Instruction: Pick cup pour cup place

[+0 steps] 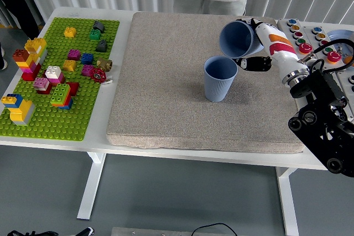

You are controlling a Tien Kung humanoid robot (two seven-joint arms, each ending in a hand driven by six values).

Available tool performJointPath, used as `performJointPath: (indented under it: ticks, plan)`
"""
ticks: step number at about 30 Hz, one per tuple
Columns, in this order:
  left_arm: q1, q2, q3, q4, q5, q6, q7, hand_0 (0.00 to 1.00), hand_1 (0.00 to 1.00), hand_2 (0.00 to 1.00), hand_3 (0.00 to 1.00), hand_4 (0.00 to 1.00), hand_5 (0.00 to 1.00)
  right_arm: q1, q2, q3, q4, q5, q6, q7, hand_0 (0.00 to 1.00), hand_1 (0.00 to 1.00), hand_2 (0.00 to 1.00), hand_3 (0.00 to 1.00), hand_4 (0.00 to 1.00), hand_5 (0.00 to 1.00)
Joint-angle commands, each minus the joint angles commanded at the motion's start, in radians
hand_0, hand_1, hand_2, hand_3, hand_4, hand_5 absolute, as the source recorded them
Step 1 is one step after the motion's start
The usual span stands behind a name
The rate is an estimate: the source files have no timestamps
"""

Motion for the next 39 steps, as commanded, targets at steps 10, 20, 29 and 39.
performJointPath:
  ticks: [10, 20, 29, 39]
  plan:
    - [-0.003, 0.0, 0.001, 0.0, -0.001, 0.0, 0.0, 0.803, 0.854, 0.869, 0.793, 0.499, 0.998, 0.007, -0.004, 0.002, -0.001, -0.14, -0.021, -0.015, 0.919, 0.819, 0.792, 0.796, 0.774, 0.326]
    - [-0.002, 0.0, 0.001, 0.0, -0.002, 0.0, -0.001, 0.803, 0.854, 0.869, 0.793, 0.499, 0.998, 0.007, -0.009, -0.001, 0.012, -0.179, -0.046, -0.023, 0.92, 0.819, 0.79, 0.793, 0.771, 0.324]
    - [-0.002, 0.0, 0.003, 0.0, -0.004, 0.001, -0.002, 0.802, 0.853, 0.869, 0.794, 0.499, 0.998, 0.01, -0.024, -0.003, 0.02, -0.211, -0.067, -0.027, 0.926, 0.82, 0.789, 0.791, 0.772, 0.322]
    - [-0.002, 0.001, 0.002, 0.0, -0.002, 0.0, -0.001, 0.803, 0.854, 0.869, 0.793, 0.499, 0.998, 0.008, -0.03, -0.02, 0.021, -0.226, -0.088, -0.031, 0.932, 0.827, 0.788, 0.786, 0.771, 0.316]
